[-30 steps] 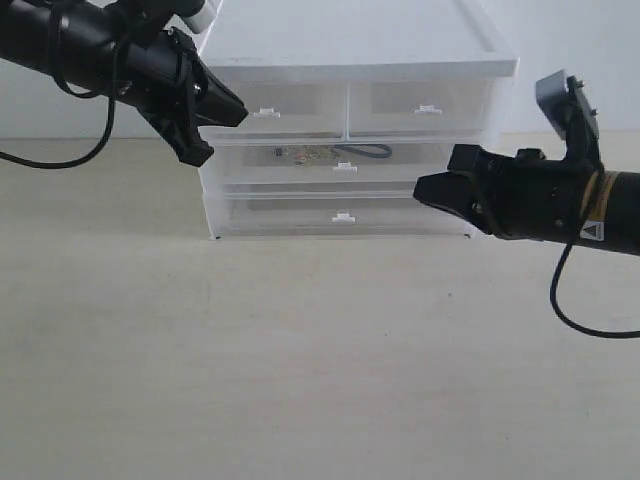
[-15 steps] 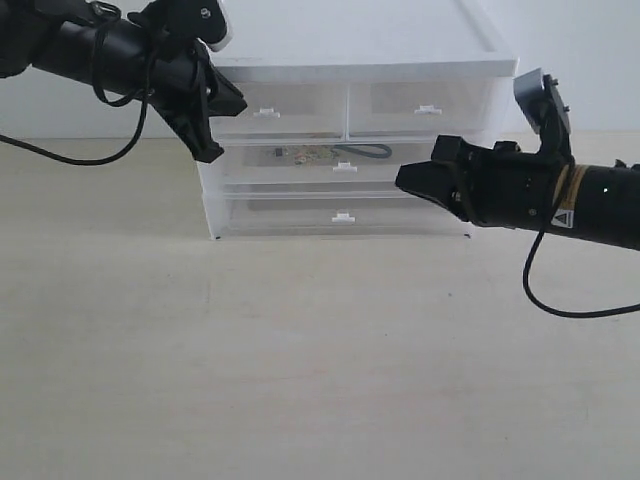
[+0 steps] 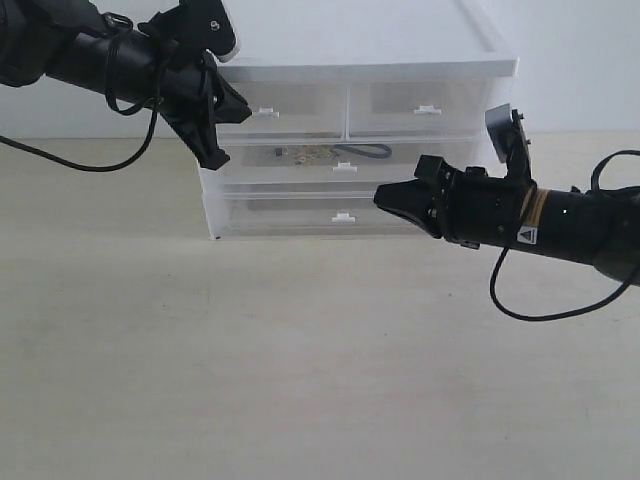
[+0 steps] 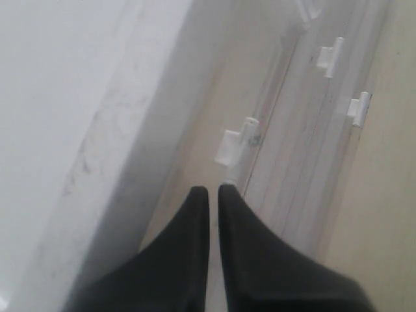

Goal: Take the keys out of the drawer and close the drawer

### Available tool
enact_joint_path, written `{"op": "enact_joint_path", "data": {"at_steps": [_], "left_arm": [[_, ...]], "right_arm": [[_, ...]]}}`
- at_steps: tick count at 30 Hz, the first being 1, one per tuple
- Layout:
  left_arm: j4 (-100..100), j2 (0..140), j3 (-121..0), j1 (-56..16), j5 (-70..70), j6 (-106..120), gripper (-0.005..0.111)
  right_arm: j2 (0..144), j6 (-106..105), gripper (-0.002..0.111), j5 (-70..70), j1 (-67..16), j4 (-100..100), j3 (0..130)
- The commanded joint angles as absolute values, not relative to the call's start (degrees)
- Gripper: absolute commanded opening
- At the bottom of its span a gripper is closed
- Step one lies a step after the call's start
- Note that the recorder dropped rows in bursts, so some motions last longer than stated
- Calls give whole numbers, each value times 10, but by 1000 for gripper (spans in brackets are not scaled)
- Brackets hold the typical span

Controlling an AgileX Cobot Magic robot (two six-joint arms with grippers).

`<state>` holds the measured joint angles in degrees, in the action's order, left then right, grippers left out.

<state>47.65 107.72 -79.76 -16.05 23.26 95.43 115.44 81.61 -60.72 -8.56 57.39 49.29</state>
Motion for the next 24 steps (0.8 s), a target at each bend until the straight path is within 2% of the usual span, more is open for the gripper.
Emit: {"op": "enact_joint_path", "data": {"at_steps": [1, 4, 9, 24], "left_arm": [[482, 1078, -802, -160, 175, 956, 4], [482, 1078, -802, -160, 174, 956, 4], [482, 1078, -802, -160, 171, 956, 4], [482, 1078, -802, -160, 163, 964, 4]], "right_arm": [[1178, 854, 1, -615, -86, 574, 520], [1195, 898, 11, -630, -86, 575, 543], [1219, 931, 36, -695, -86, 551, 557], [1269, 959, 38, -687, -125, 543, 621]]}}
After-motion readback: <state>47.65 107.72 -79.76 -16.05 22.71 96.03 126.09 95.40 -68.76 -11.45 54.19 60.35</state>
